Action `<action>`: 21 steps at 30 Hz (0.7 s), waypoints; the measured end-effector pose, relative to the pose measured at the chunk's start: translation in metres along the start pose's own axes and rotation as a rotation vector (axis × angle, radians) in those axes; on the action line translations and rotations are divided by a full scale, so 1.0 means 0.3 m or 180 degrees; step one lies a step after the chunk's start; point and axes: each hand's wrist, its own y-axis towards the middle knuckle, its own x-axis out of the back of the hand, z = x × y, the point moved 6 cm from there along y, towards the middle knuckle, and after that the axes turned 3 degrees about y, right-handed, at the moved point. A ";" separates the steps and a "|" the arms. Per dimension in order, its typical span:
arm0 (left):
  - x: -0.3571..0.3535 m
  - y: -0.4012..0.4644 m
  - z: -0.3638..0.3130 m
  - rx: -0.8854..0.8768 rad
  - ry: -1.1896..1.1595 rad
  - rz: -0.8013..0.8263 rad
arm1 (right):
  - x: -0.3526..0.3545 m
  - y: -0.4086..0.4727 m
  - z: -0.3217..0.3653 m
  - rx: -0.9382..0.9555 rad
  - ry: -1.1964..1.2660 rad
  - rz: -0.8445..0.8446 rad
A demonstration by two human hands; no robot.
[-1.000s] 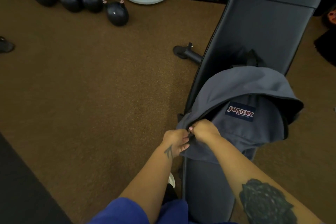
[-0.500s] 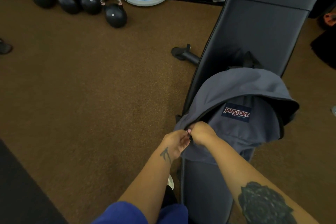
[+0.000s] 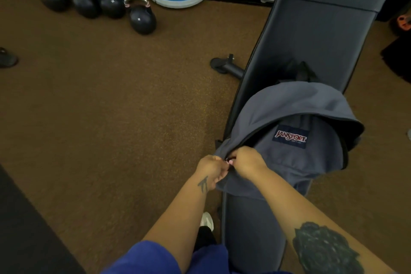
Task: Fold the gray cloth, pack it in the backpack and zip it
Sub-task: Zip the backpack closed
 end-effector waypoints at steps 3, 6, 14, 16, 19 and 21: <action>0.028 -0.014 -0.044 -0.0284 0.0796 -0.0209 | 0.006 -0.022 0.010 0.0011 0.0037 -0.0218; 0.042 -0.044 -0.091 -0.0504 0.1192 -0.0355 | 0.027 -0.065 0.040 0.0242 -0.0098 -0.0551; 0.052 -0.104 -0.199 -0.1026 0.2065 -0.0489 | 0.045 -0.158 0.086 0.0922 -0.0083 -0.1355; 0.054 -0.111 -0.211 -0.1079 0.2295 -0.0590 | 0.049 -0.152 0.090 0.0984 -0.0118 -0.1387; 0.066 -0.091 -0.207 -0.1021 0.2354 -0.0539 | 0.052 -0.143 0.099 0.1027 -0.0147 -0.1258; 0.076 -0.075 -0.184 -0.0823 0.2163 -0.0232 | 0.056 -0.138 0.097 0.0972 -0.0044 -0.1191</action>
